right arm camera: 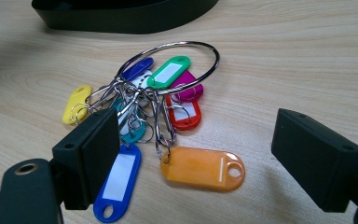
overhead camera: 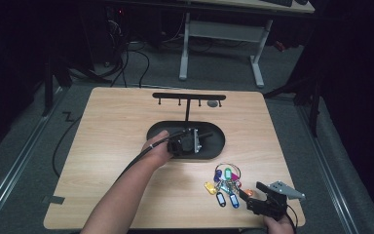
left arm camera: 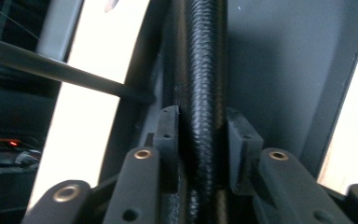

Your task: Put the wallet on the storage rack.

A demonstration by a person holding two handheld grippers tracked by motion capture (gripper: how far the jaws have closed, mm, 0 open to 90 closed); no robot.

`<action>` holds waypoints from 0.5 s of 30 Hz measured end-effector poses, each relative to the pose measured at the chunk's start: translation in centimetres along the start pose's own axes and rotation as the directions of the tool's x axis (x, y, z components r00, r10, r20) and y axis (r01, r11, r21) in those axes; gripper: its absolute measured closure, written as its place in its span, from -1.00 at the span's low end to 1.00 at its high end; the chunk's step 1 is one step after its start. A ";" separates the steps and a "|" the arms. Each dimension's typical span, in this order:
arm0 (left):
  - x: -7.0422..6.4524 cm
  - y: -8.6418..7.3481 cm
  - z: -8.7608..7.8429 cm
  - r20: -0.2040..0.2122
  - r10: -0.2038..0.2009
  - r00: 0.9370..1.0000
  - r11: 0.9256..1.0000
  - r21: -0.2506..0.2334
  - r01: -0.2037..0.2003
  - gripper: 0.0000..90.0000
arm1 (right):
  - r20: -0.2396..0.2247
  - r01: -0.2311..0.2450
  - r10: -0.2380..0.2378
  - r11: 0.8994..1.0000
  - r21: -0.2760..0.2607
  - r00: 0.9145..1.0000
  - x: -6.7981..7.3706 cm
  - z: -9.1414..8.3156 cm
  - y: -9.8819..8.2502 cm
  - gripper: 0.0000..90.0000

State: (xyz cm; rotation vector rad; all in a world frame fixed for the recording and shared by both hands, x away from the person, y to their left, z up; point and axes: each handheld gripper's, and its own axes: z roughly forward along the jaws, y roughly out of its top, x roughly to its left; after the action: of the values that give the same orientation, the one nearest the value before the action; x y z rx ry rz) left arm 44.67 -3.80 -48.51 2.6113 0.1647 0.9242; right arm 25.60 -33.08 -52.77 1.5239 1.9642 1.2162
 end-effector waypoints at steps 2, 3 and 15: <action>-0.2 0.1 0.2 0.015 -0.007 1.000 1.000 0.011 0.007 0.46 | 0.001 0.001 -0.001 1.000 -0.003 1.000 0.0 -0.1 0.0 -0.65; -0.3 0.1 0.2 0.020 -0.011 1.000 1.000 0.015 0.010 0.41 | 0.000 -0.001 0.001 1.000 -0.004 1.000 0.0 -0.1 0.0 -0.65; -0.4 -1.1 -0.4 0.076 -0.144 0.987 0.989 -0.008 0.145 -0.06 | 0.000 0.003 -0.003 1.000 0.000 1.000 0.1 0.1 0.1 -0.66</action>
State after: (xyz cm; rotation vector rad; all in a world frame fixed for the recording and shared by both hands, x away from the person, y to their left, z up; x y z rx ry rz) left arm 44.13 -2.74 -48.91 2.5775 0.3227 0.7732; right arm 25.70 -32.93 -52.71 1.5211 1.9659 1.2150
